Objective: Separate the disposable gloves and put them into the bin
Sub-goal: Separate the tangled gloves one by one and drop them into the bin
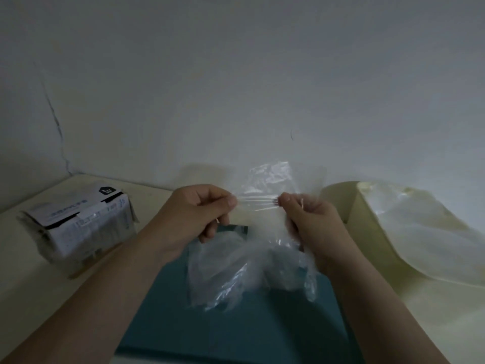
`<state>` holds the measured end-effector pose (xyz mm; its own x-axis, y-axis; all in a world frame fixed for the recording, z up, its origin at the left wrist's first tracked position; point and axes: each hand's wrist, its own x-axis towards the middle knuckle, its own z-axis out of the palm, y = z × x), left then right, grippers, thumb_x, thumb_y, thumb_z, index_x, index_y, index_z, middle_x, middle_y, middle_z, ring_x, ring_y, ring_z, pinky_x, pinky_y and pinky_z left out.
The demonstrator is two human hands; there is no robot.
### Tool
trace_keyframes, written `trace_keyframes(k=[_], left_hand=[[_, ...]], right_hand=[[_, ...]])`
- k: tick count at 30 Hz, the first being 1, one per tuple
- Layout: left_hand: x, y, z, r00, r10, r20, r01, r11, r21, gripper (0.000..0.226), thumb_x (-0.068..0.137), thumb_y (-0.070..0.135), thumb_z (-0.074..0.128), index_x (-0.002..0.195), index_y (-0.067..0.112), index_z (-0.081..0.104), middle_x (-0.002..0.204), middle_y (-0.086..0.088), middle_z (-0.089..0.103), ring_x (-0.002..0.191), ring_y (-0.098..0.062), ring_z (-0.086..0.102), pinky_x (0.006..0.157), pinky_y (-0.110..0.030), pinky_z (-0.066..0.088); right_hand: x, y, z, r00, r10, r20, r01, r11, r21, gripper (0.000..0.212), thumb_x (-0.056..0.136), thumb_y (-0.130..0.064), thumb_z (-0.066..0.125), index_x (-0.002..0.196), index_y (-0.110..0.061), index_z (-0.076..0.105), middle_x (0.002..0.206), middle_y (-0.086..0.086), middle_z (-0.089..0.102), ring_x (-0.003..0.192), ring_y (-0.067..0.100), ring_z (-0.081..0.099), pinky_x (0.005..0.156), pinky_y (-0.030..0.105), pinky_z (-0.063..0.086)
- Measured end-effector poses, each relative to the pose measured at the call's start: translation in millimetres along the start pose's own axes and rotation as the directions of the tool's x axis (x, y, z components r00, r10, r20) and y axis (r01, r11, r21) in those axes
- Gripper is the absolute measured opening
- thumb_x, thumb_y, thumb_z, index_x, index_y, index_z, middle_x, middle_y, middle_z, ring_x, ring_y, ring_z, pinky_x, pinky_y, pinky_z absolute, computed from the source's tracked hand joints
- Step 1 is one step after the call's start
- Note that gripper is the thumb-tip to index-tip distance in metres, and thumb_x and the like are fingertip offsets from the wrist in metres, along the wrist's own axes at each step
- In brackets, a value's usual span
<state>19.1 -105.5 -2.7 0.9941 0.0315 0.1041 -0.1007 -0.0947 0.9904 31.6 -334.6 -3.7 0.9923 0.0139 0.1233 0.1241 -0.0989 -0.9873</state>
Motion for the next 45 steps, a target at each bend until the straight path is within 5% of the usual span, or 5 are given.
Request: trace_keyframes(k=[19, 27, 32, 39, 45], left_hand=[[16, -50, -17, 0.914, -0.194, 0.355, -0.201, 0.544, 0.815, 0.012, 0.078, 0.041, 0.085, 0.083, 0.038, 0.075, 0.089, 0.021, 0.072, 0.081, 0.003, 0.066, 0.072, -0.021, 0.052], [22, -26, -31, 0.995, 0.085, 0.060, -0.104, 0.840, 0.533, 0.023, 0.093, 0.031, 0.076, 0.075, 0.020, 0.071, 0.068, 0.015, 0.069, 0.063, 0.005, 0.059, 0.065, -0.018, 0.046], [7, 7, -12, 0.999, 0.041, -0.020, -0.042, 0.999, -0.032, 0.035, 0.088, 0.004, 0.066, 0.055, 0.014, 0.064, 0.060, -0.005, 0.060, 0.055, -0.011, 0.061, 0.057, -0.022, 0.045], [-1, 2, -7, 0.922, -0.107, 0.373, 0.240, 0.913, -0.331, 0.047, 0.068, 0.014, 0.074, 0.108, -0.007, 0.061, 0.097, -0.019, 0.047, 0.079, -0.036, 0.043, 0.065, -0.033, 0.041], [-6, -3, -4, 0.856, -0.109, 0.505, 0.313, 0.887, -0.338, 0.016, 0.071, 0.012, 0.077, 0.080, 0.011, 0.064, 0.078, -0.010, 0.052, 0.068, -0.021, 0.052, 0.064, -0.032, 0.040]], right_hand=[[8, 14, -4, 0.999, 0.033, 0.012, -0.033, 0.999, 0.024, 0.027, 0.107, -0.027, 0.056, 0.097, -0.008, 0.072, 0.065, 0.007, 0.066, 0.041, 0.014, 0.043, 0.040, 0.023, 0.033], [-4, -7, -30, 0.888, 0.089, 0.451, -0.153, 0.982, 0.109, 0.024, 0.098, -0.028, 0.068, 0.094, -0.008, 0.080, 0.071, 0.018, 0.058, 0.061, 0.026, 0.055, 0.060, 0.030, 0.050], [-14, -25, -19, 0.818, -0.228, 0.528, 0.282, 0.959, -0.022, 0.037, 0.093, -0.040, 0.075, 0.109, -0.007, 0.079, 0.119, 0.009, 0.074, 0.114, 0.017, 0.069, 0.101, 0.035, 0.053], [-20, -24, -1, 0.716, -0.560, 0.417, 0.698, 0.567, -0.437, 0.014, 0.092, -0.051, 0.065, 0.092, -0.044, 0.077, 0.173, -0.012, 0.013, 0.160, 0.015, -0.010, 0.128, 0.052, 0.003], [-20, -28, -5, 0.771, -0.302, 0.561, 0.570, 0.721, -0.394, 0.006, 0.093, -0.028, 0.077, 0.098, -0.027, 0.081, 0.121, -0.016, 0.074, 0.124, 0.001, 0.062, 0.117, 0.036, 0.036]])
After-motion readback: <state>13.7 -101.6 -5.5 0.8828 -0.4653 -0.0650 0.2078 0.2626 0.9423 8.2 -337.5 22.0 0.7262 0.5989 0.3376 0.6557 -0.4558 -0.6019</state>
